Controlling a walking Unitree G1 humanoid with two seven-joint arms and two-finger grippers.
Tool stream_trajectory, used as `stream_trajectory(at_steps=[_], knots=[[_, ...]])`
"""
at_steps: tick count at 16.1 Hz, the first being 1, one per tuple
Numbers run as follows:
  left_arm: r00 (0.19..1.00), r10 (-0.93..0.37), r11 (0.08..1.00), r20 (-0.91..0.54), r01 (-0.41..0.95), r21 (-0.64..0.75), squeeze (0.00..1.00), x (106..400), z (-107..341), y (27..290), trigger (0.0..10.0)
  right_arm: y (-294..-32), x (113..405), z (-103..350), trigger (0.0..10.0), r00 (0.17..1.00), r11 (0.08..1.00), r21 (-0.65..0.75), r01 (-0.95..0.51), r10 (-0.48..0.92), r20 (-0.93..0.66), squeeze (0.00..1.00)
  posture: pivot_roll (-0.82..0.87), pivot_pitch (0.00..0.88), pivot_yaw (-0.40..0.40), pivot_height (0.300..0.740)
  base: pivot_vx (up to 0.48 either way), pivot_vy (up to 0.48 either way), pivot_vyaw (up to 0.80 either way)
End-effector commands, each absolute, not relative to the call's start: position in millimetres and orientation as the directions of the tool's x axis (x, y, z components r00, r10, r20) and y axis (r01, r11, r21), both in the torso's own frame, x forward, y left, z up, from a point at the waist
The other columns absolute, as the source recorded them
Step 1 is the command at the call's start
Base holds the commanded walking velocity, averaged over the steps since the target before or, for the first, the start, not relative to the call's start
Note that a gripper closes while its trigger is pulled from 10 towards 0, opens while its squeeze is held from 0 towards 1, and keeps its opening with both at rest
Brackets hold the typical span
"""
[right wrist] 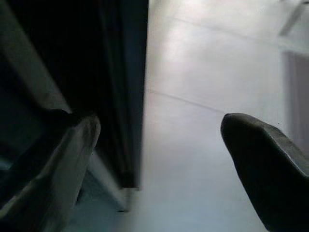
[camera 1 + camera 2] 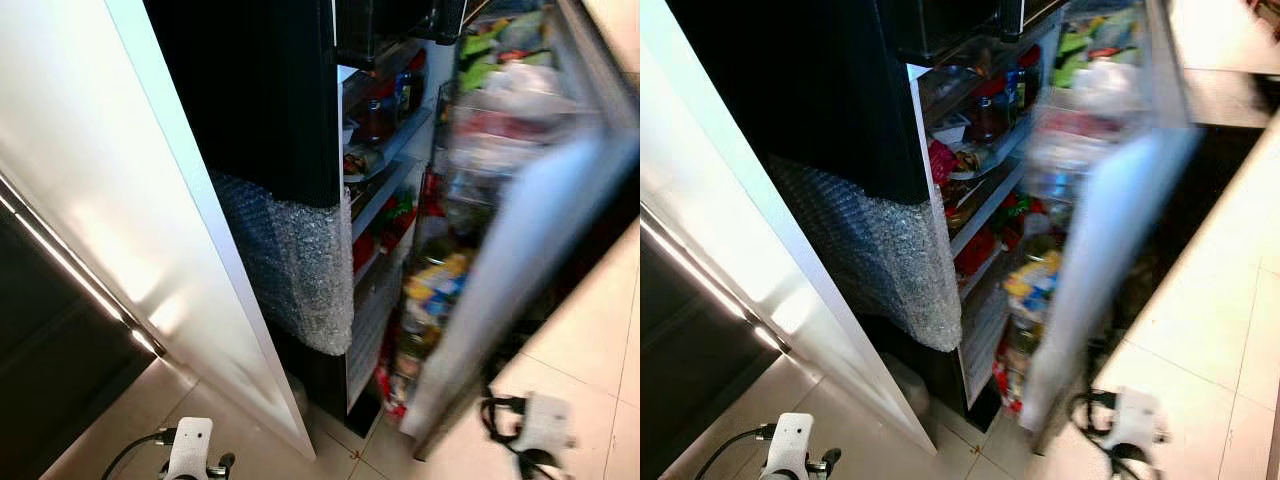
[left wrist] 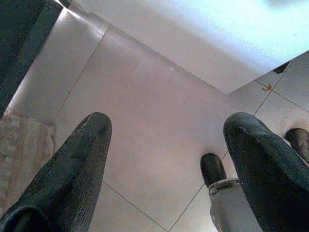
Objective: Restocking fridge
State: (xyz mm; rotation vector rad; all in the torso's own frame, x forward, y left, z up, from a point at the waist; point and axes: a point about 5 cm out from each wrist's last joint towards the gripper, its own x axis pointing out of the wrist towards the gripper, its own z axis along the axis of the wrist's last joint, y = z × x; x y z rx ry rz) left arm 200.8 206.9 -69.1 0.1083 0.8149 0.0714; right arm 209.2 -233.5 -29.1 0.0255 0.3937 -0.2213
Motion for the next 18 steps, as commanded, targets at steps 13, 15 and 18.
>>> stream_trajectory(at_steps=[13, 15, 18], knots=[[0.653, 0.097, 0.992, -0.751, -0.004, 0.125, 0.0, 192, -74, 206, 10.0, -208, 176, -79, 10.0, 0.667, 0.999, -0.018, 0.027, -0.031, -0.744, 0.0, -0.11, 0.036, 0.068, 0.74, 0.0, 0.0, 0.0], [0.653, 0.102, 0.992, -0.751, -0.016, 0.122, 0.0, 193, -74, 207, 10.0, -206, 167, -85, 10.0, 0.619, 0.999, -0.01, 0.032, -0.028, -0.785, 0.0, -0.09, 0.03, 0.064, 0.74, 0.0, 0.0, 0.0], [0.643, 0.101, 0.993, -0.759, -0.014, 0.12, 0.0, 188, -76, 209, 10.0, -196, 150, -95, 10.0, 0.549, 0.999, -0.045, -0.014, -0.03, -0.835, 0.0, -0.09, 0.021, 0.06, 0.74, 0.0, 0.0, 0.0]])
